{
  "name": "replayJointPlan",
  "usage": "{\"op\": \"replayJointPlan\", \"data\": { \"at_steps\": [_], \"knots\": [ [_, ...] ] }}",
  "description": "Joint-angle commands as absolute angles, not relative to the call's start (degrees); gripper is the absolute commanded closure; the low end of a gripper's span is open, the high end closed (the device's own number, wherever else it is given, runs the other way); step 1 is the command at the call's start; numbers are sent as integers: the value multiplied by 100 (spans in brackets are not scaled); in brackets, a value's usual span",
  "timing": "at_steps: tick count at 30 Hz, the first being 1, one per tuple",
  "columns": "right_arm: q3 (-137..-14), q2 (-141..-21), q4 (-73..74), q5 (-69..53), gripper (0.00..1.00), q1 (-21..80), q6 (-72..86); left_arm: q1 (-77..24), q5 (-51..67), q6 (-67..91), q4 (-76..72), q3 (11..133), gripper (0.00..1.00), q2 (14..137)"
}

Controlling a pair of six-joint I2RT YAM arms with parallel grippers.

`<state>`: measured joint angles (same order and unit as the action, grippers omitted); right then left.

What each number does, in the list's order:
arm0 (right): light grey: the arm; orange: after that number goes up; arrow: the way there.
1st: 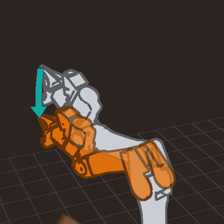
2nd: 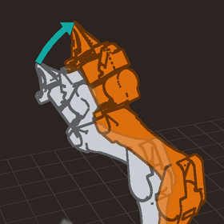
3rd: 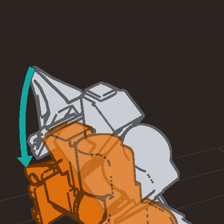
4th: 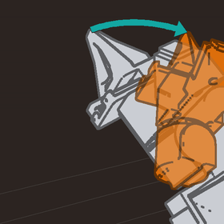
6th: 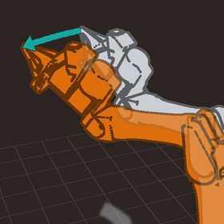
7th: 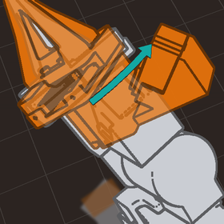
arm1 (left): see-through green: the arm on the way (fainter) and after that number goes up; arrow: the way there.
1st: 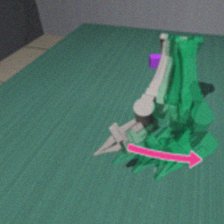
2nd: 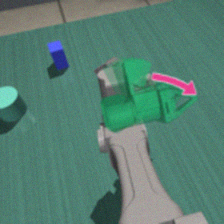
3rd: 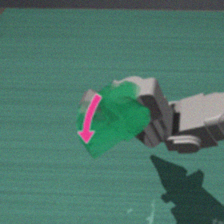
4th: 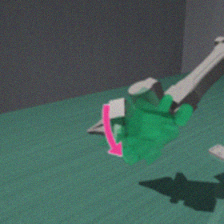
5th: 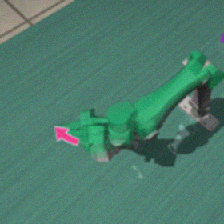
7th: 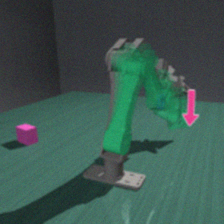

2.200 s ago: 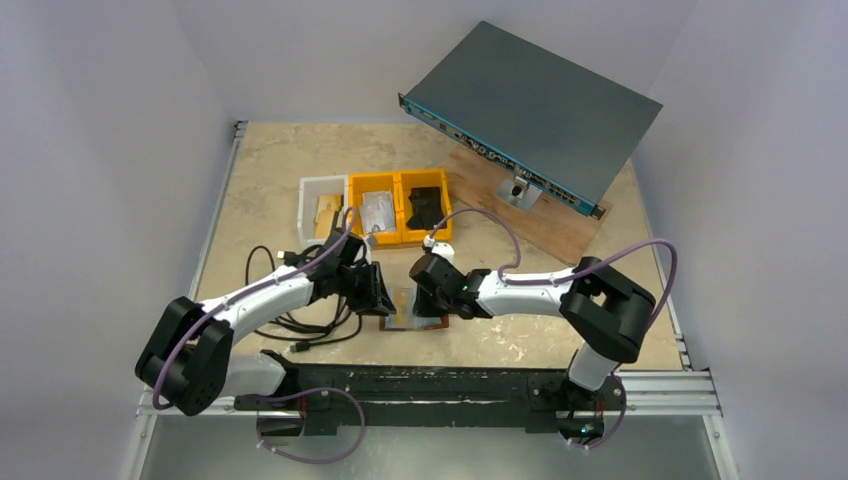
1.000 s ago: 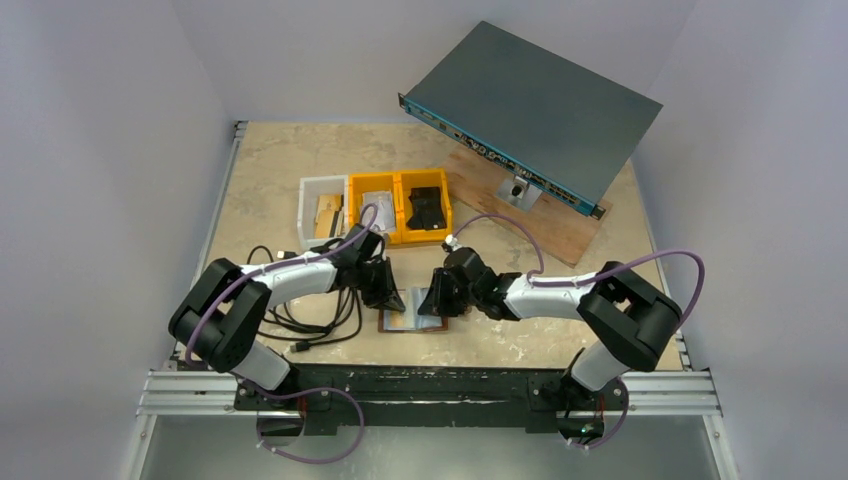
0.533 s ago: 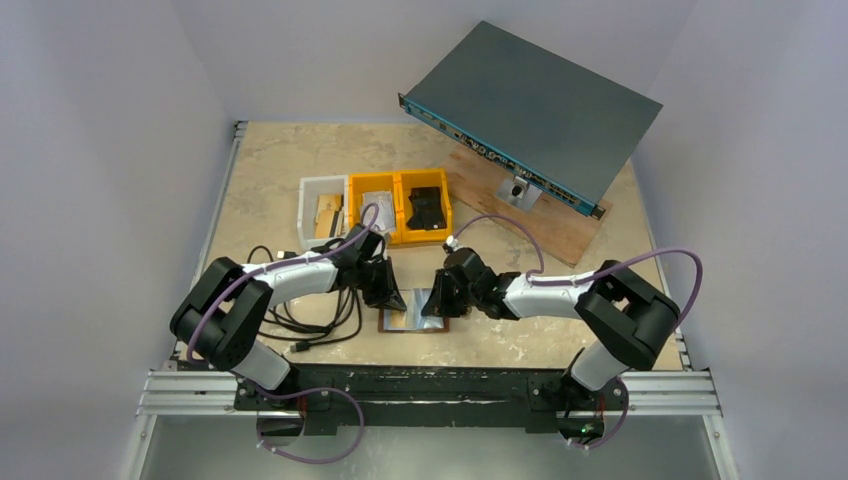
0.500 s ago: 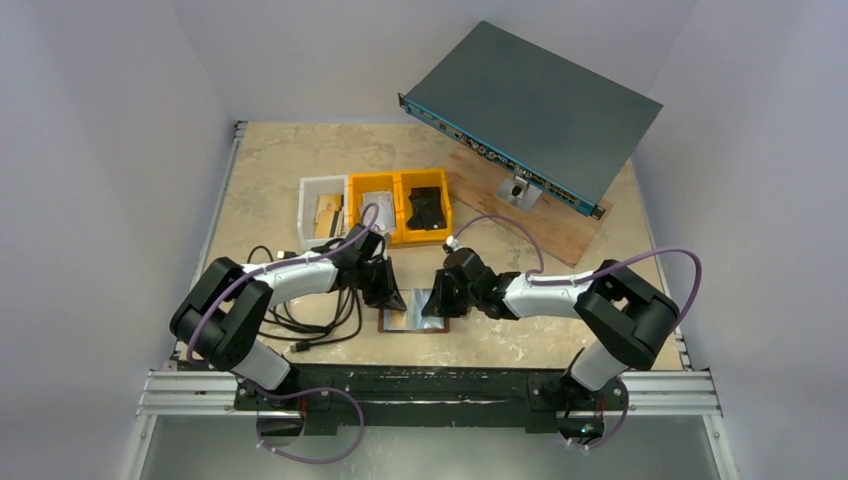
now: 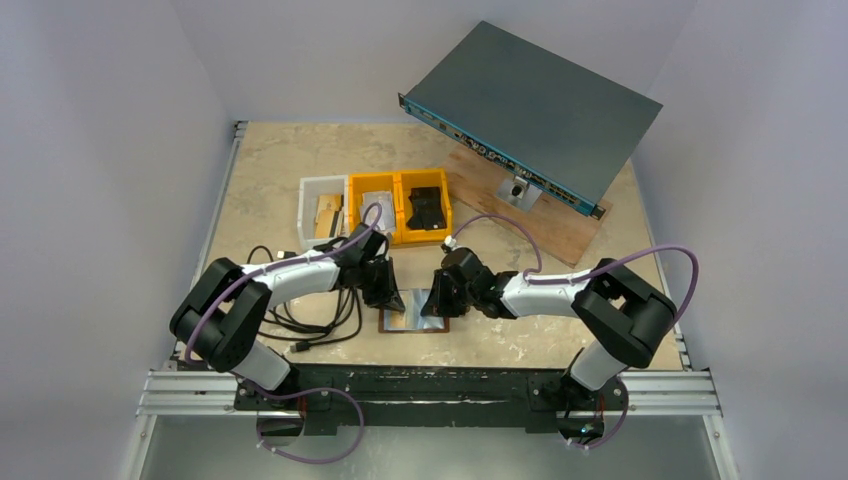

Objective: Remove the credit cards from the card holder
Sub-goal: Remove the credit card from the card holder.

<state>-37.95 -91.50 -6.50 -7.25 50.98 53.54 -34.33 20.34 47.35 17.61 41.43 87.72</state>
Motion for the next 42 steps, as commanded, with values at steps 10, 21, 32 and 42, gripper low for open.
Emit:
{"op": "replayJointPlan", "data": {
  "at_steps": [10, 21, 32, 42],
  "knots": [
    [-3692, -9370, -514, -554, 100, 5076, 5219, -3727, 1163, 4248, 2325, 4489, 100, 9221],
    [-3973, -9148, -352, -586, 97, 5078, 5114, -3790, 1719, 4439, 1977, 4598, 100, 8907],
    [-4376, -8306, 177, -373, 75, 5080, 5037, -3796, 2163, 4713, 1541, 4541, 100, 8803],
    [-4584, -7702, 930, 340, 73, 5089, 5060, -3799, 2531, 4909, 1059, 4680, 100, 8991]
  ]
}}
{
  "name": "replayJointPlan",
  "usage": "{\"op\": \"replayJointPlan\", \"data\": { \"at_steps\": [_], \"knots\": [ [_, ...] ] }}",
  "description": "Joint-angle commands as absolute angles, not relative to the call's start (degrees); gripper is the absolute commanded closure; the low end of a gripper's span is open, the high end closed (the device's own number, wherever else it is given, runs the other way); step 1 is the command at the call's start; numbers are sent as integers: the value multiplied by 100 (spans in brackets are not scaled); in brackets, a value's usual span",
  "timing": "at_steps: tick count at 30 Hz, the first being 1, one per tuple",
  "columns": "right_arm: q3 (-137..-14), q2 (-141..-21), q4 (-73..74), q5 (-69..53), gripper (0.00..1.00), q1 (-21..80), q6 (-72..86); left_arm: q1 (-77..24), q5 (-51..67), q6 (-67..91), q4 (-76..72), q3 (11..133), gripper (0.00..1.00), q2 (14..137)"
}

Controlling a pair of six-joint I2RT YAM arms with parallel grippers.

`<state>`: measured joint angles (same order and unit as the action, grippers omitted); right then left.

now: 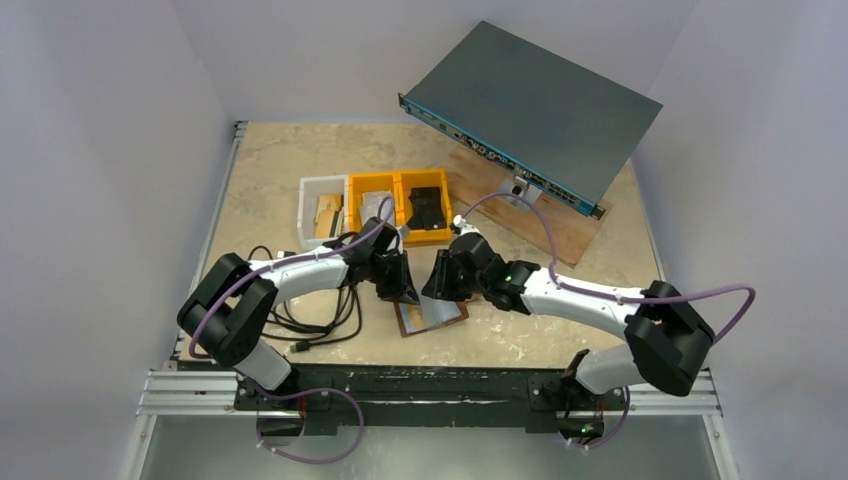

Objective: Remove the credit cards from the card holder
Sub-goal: Remove the credit card from the card holder.

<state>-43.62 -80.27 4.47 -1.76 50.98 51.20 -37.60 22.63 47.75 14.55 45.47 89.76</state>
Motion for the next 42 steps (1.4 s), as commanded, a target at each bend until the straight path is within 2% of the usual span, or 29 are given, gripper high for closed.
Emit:
{"op": "replayJointPlan", "data": {
  "at_steps": [1, 14, 20, 27, 32, 42],
  "knots": [
    [-4581, -7623, 1044, 437, 73, 5089, 5062, -3800, 2563, 4914, 1042, 4722, 100, 9042],
    [-4375, -6821, 1691, 908, 69, 5139, 5072, -4096, 2926, 5184, 718, 5490, 100, 9921],
    [-4240, -6984, 1478, 764, 70, 5177, 5038, -4167, 2708, 5282, 970, 5749, 94, 10385],
    [-4024, -7576, 862, 358, 83, 5177, 5031, -4166, 2355, 5123, 1346, 5743, 94, 10303],
    [-3938, -8049, 614, 412, 88, 5177, 4984, -4168, 2280, 5027, 1451, 5726, 94, 10129],
    [-3789, -8486, 337, 156, 91, 5209, 5124, -4090, 1767, 4699, 2074, 5267, 91, 8991]
  ]
}}
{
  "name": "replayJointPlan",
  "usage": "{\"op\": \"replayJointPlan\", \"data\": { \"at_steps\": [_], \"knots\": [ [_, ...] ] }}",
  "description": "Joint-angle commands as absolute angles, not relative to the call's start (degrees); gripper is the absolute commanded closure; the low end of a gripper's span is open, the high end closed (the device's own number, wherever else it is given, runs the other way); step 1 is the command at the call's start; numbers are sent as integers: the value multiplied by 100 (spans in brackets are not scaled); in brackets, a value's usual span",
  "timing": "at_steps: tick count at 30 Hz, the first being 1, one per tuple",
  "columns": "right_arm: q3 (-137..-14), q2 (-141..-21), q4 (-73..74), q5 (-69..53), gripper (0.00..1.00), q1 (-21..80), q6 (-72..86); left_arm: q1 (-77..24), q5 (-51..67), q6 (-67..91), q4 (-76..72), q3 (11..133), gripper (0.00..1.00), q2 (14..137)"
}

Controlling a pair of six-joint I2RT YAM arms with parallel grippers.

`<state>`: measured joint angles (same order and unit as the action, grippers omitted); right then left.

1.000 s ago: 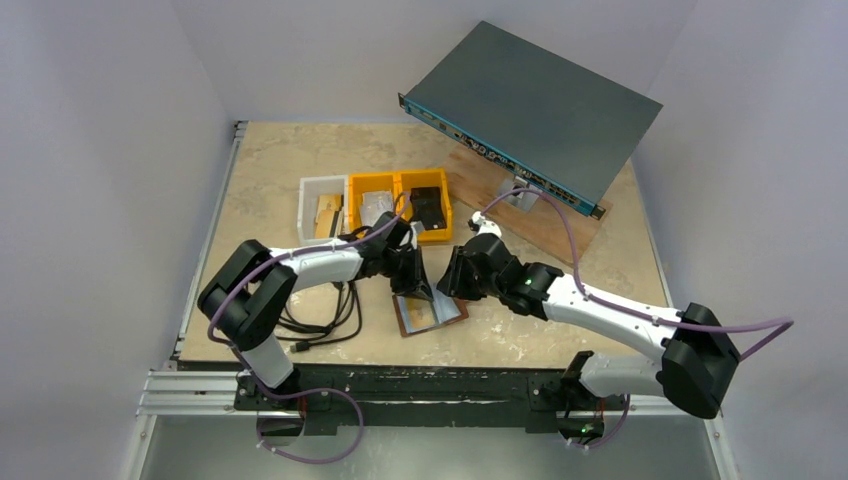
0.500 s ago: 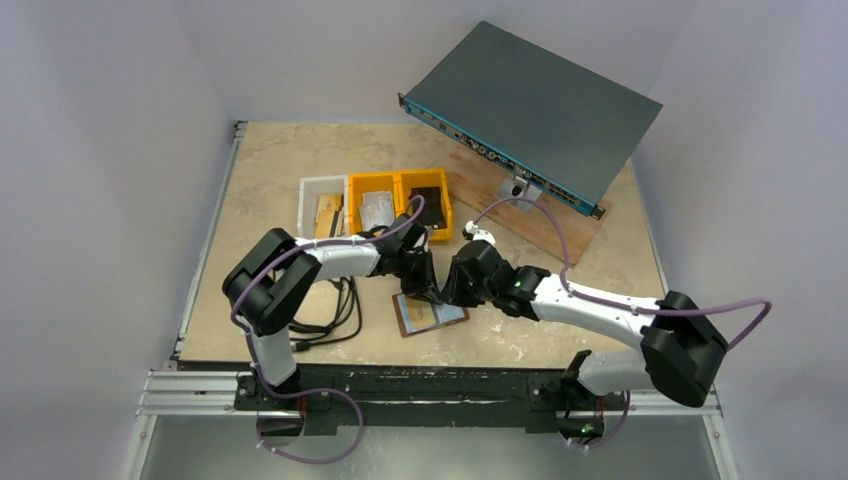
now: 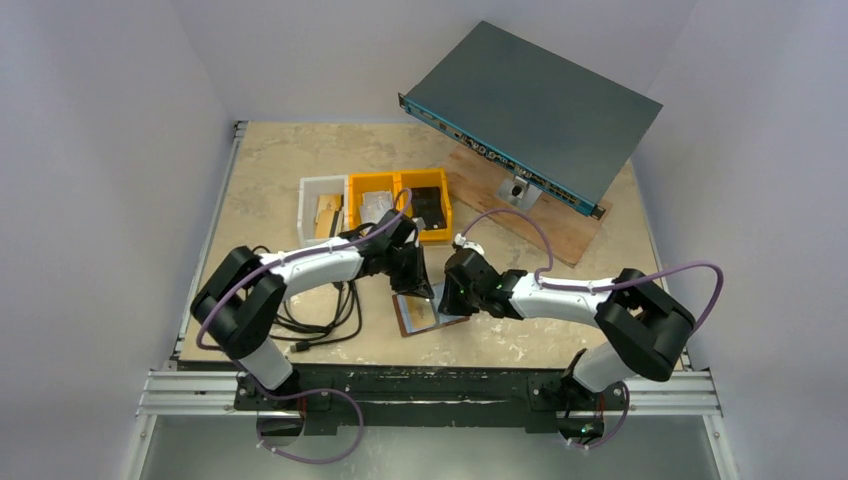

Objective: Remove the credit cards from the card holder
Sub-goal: Remove the credit card from the card holder.

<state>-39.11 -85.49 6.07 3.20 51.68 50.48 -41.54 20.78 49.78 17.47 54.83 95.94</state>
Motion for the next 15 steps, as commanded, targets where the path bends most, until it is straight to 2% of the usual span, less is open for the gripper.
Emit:
{"op": "replayJointPlan", "data": {
  "at_steps": [1, 8, 15],
  "knots": [
    [-3758, -8469, 335, 127, 92, 5216, 5162, -4080, 1697, 4669, 2149, 5203, 91, 8880],
    [-3792, -8471, 191, -91, 92, 5567, 5472, -3933, 1429, 4525, 2372, 4611, 91, 8312],
    [-3752, -8629, -166, -373, 92, 5629, 5756, -3885, 1420, 4504, 2338, 4419, 96, 8343]
  ]
}}
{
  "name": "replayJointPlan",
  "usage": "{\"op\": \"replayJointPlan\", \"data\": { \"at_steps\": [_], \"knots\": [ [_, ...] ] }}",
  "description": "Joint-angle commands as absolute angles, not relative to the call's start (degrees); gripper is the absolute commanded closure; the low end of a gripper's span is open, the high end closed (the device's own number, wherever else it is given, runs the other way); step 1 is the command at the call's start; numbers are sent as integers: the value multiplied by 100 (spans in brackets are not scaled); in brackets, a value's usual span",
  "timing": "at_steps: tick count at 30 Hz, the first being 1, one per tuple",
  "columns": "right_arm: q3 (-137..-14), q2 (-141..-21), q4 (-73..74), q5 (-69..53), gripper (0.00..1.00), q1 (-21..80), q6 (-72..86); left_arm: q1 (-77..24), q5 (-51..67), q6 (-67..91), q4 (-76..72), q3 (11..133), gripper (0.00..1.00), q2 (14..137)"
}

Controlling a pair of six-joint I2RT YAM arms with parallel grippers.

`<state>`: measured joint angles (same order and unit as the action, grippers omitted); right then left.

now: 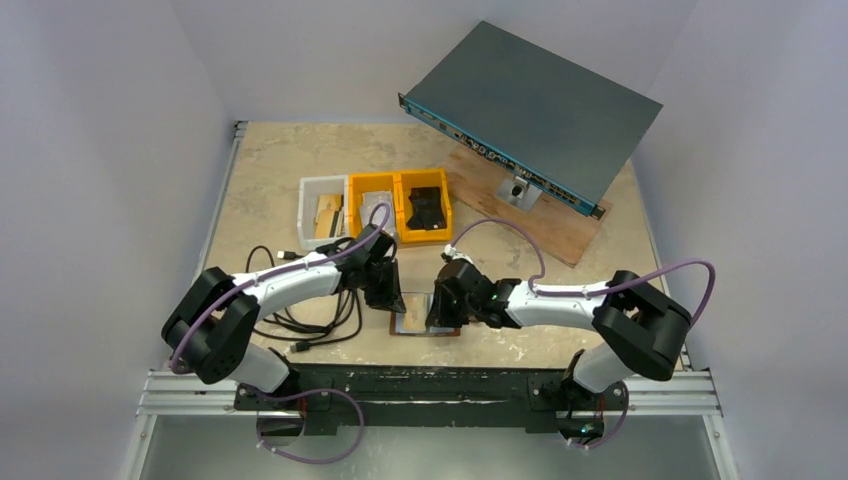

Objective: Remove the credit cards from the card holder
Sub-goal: Remove the credit card from the card holder.

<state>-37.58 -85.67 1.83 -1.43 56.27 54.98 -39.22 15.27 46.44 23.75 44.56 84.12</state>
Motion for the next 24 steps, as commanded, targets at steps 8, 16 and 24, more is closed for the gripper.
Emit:
{"op": "replayJointPlan", "data": {
  "at_steps": [8, 16, 24],
  "knots": [
    [-3422, -8391, -420, -438, 89, 5423, 5937, -3885, 1261, 4396, 2354, 4410, 98, 8378],
    [-2892, -8201, -1366, -929, 76, 5102, 6102, -3885, 1409, 4427, 2145, 4399, 100, 8633],
    [-2720, -8605, -2076, -1259, 75, 4897, 6236, -3885, 1465, 4473, 2048, 4419, 100, 8763]
  ]
}}
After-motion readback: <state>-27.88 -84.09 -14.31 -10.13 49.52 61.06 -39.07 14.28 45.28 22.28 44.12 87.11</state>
